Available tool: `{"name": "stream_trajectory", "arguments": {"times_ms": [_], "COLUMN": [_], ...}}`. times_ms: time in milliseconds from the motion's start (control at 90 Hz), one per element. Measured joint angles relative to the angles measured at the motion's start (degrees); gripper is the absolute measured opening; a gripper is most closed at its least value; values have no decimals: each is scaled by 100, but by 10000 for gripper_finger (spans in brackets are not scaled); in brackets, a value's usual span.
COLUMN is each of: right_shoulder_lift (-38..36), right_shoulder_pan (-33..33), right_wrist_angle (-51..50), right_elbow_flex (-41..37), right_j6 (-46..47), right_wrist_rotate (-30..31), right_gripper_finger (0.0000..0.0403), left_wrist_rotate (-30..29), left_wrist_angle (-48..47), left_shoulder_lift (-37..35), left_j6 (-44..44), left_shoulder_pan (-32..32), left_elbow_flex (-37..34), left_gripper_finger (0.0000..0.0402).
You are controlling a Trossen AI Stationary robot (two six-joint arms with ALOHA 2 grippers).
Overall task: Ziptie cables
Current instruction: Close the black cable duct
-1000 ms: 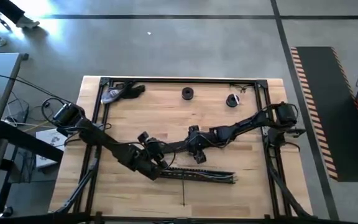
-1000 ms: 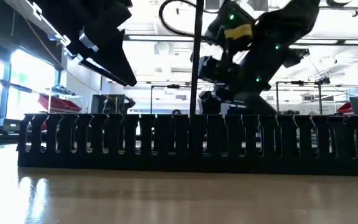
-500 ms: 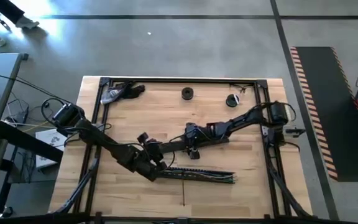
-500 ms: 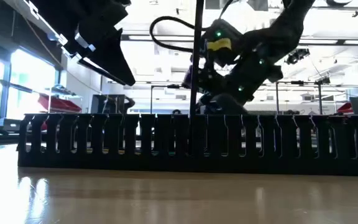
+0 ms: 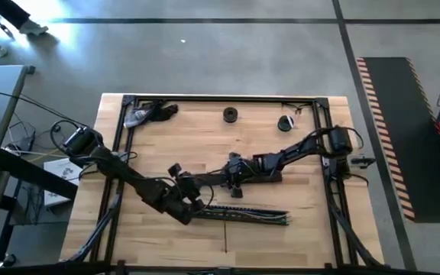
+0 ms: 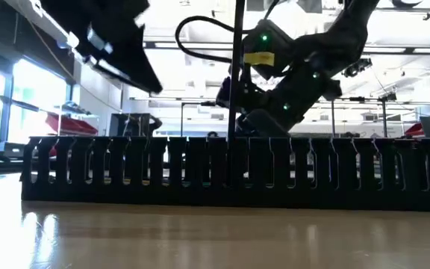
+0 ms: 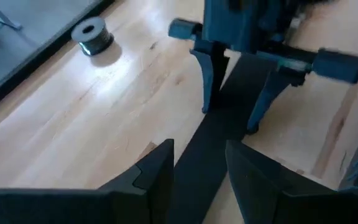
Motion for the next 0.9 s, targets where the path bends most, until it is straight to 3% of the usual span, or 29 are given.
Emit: {"name": "stream_trajectory", "arguments": {"times_ms": [267, 644, 900], "right_shoulder_lift": [-763, -1487, -1378], "right_shoulder_pan": [323, 829, 1506], "right_wrist_angle": [-671, -1399, -1698], "right_elbow_flex": [-51, 93, 630], "right_j6": [77, 916, 1668], "right_wrist_rotate": [695, 1254, 959], "right_gripper_finger": [205, 205, 205], "left_wrist_rotate": [-470, -613, -583], "left_wrist_angle": [-75, -27, -106], "left_shoulder_lift": [-408, -536, -921], "left_j6": [100, 114, 131], "left_shoulder_pan": [-254, -444, -529], "left_elbow_flex": [56, 56, 56], "left_gripper_finger": [131, 131, 131]}}
